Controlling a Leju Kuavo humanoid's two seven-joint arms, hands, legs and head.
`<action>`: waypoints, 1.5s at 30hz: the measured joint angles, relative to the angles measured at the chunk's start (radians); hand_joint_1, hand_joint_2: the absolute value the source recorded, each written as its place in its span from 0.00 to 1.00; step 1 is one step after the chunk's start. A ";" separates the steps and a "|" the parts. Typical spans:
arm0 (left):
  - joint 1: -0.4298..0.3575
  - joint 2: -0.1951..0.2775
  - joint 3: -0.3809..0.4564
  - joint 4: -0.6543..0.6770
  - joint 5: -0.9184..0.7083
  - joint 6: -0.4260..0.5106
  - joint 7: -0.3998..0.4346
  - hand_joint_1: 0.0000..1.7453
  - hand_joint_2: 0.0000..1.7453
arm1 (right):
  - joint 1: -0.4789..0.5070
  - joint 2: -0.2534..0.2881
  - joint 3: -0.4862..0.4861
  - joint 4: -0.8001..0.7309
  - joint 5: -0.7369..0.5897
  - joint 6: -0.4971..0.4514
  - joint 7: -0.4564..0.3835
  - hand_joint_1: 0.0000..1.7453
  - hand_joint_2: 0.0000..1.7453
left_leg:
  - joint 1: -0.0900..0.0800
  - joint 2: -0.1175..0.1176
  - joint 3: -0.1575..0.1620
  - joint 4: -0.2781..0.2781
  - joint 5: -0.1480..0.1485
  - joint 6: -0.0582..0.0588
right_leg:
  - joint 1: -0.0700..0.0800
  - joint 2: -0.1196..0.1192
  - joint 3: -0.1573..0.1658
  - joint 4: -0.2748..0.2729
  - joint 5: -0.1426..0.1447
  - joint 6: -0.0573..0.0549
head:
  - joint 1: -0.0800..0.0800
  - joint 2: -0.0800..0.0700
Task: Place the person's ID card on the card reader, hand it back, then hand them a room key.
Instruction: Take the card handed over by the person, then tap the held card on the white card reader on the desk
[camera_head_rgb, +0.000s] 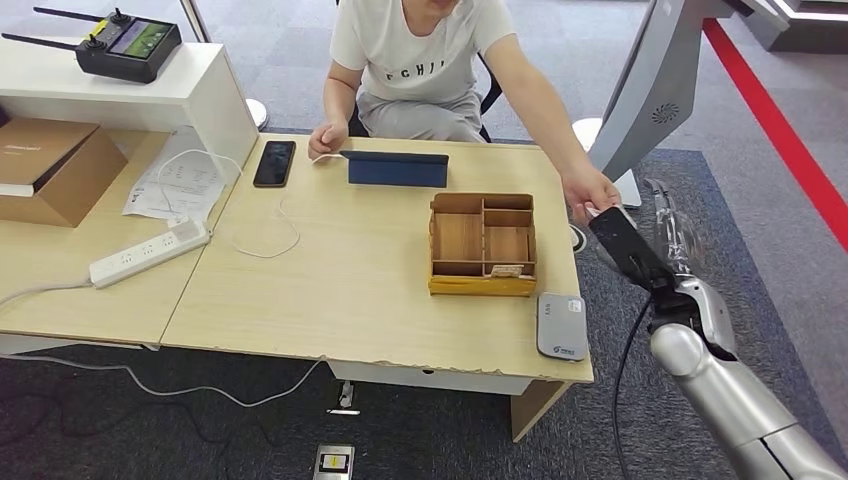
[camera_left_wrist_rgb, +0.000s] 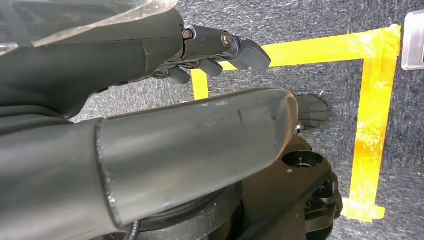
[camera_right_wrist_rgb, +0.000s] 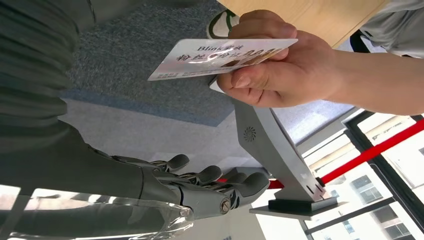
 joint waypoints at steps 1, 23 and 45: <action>0.000 0.000 0.000 0.000 0.000 0.001 0.000 0.00 0.00 | -0.002 0.000 0.004 0.005 0.000 -0.001 0.000 0.00 1.00 | 0.000 0.000 0.000 0.000 0.000 0.000 | 0.000 0.000 0.000 0.000 0.000 0.000 | 0.000 0.000; 0.003 0.017 -0.015 -0.007 -0.003 -0.013 0.015 0.00 0.00 | -0.007 -0.036 0.080 0.074 -0.029 -0.072 0.047 1.00 1.00 | 0.000 0.000 0.000 0.000 0.000 0.000 | 0.000 0.000 -0.001 0.000 0.000 0.000 | 0.000 0.000; 0.002 0.027 -0.037 -0.008 -0.033 -0.024 -0.019 0.00 0.00 | 0.096 -0.093 0.064 -0.023 0.004 -0.085 0.134 1.00 1.00 | 0.000 0.000 0.000 0.000 0.000 0.000 | 0.000 0.000 0.000 0.000 0.000 0.000 | 0.000 0.000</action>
